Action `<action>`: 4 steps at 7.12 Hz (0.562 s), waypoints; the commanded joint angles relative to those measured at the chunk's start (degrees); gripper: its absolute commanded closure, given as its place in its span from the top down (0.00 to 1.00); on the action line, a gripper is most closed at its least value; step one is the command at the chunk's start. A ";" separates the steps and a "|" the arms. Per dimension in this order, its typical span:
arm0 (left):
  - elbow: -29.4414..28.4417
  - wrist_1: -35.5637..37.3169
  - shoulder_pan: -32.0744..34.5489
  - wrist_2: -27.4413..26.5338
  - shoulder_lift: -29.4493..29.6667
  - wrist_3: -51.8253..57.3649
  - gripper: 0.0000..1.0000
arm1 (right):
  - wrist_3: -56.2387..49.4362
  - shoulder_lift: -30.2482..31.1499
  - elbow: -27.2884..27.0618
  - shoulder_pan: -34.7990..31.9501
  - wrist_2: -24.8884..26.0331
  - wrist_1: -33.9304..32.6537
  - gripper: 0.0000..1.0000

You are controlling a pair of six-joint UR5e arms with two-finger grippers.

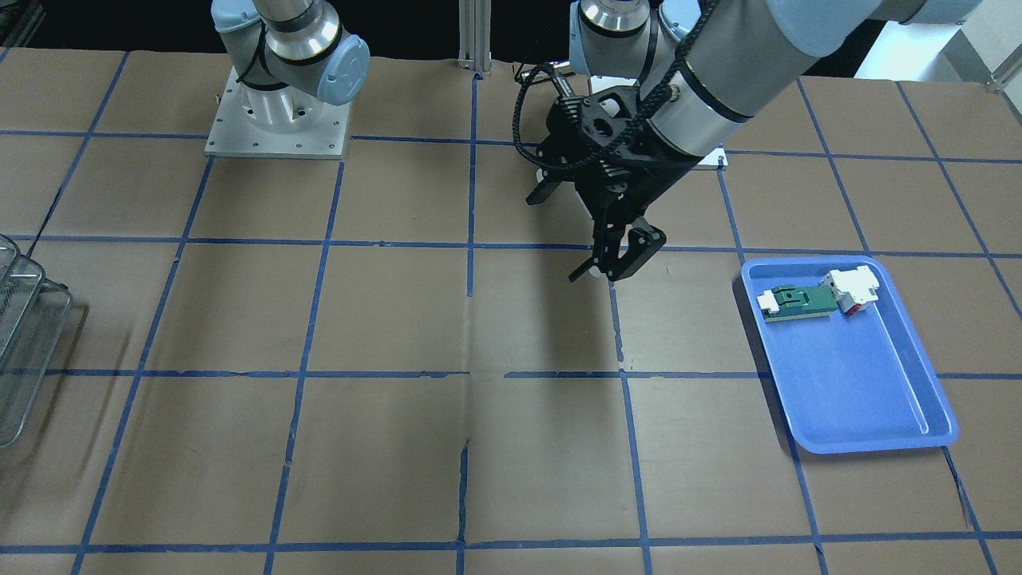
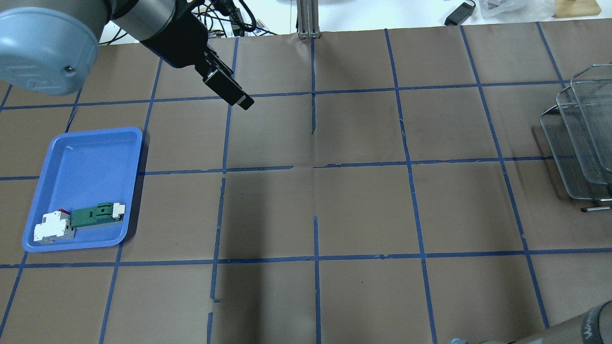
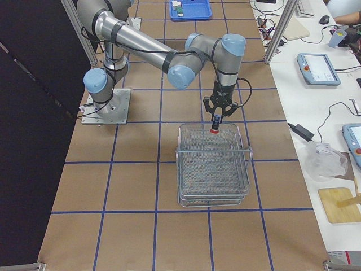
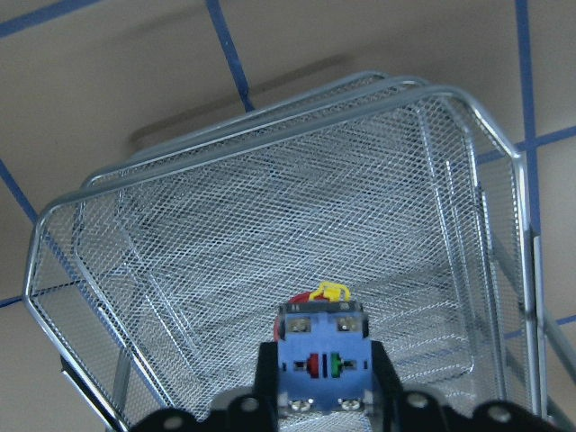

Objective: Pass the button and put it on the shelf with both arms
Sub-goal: 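Carry the button with the right gripper into the wire shelf while the left arm returns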

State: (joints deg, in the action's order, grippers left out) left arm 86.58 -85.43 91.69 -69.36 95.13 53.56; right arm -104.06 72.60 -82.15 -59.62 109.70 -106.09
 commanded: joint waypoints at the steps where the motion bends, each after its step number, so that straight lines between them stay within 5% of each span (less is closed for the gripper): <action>1: 1.48 -1.66 -0.63 -11.02 -2.65 -8.86 1.00 | -4.79 -3.67 -0.20 0.03 3.76 -5.31 0.00; 3: 2.01 -3.07 -2.29 -14.64 -4.59 -15.58 1.00 | -3.96 -3.78 -1.25 0.38 3.24 -5.18 0.02; 4: 1.75 -5.69 -4.48 -20.15 -5.38 -19.33 1.00 | -3.78 -4.39 -1.43 0.47 2.63 -4.92 0.21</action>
State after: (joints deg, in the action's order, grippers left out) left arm 88.45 -88.67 89.40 -84.14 90.76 38.31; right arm -107.97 68.77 -83.24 -59.31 112.89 -111.07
